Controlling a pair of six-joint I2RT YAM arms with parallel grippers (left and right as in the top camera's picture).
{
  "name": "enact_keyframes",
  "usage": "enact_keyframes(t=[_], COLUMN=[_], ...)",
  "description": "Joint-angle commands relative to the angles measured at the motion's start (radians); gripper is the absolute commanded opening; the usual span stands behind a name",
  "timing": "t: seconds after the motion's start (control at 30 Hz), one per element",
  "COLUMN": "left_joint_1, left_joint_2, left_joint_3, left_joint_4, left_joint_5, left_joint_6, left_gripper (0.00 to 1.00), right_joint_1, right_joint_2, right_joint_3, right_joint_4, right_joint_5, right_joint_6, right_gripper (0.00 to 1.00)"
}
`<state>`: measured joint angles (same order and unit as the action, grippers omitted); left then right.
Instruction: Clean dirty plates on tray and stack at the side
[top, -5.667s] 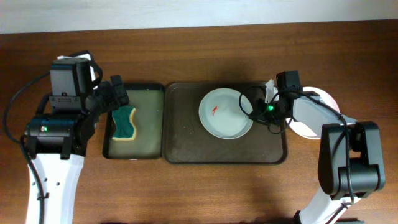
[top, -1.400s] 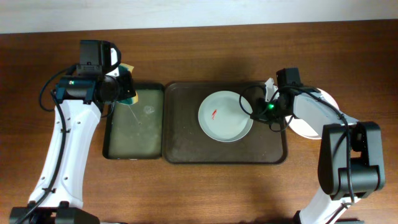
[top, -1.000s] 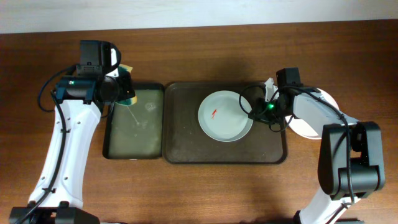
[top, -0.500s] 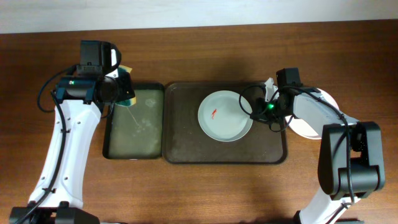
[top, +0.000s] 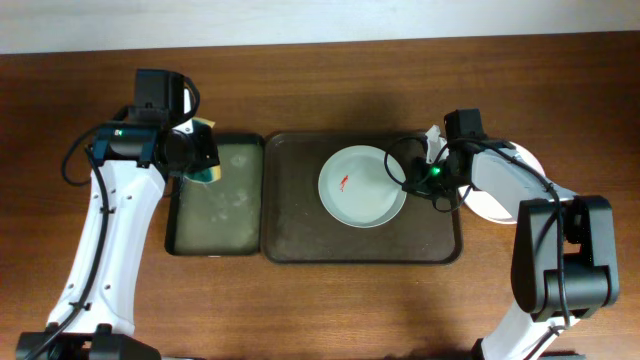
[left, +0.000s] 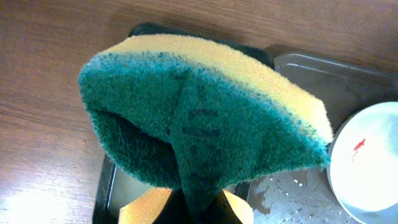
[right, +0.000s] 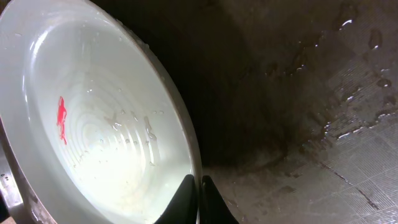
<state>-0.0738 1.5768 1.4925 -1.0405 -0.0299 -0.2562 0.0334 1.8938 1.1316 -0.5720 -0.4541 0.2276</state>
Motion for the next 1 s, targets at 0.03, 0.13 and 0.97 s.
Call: enact_keyframes(t=[0.03,0.13,0.97], left_joint_1=[-0.004,-0.004,-0.156], left_joint_2=[0.002,0.002,0.441], left_joint_3=[0.014,0.014,0.442], left_joint_4=[0.01,0.033,-0.185], left_joint_5=[-0.09,-0.106,0.236], left_joint_6=[-0.02,-0.02,0.041], left_gripper=[0.0,0.0,0.0], right_joint_1=[-0.001,-0.001,-0.001], right_joint_2=[-0.001,-0.001,-0.001], right_joint_3=[0.012,0.012,0.012], right_joint_4=[0.003,0.003,0.0], right_joint_5=[-0.006,-0.006,-0.01], right_joint_6=[-0.01,-0.01,-0.01], right_gripper=[0.04,0.04,0.04])
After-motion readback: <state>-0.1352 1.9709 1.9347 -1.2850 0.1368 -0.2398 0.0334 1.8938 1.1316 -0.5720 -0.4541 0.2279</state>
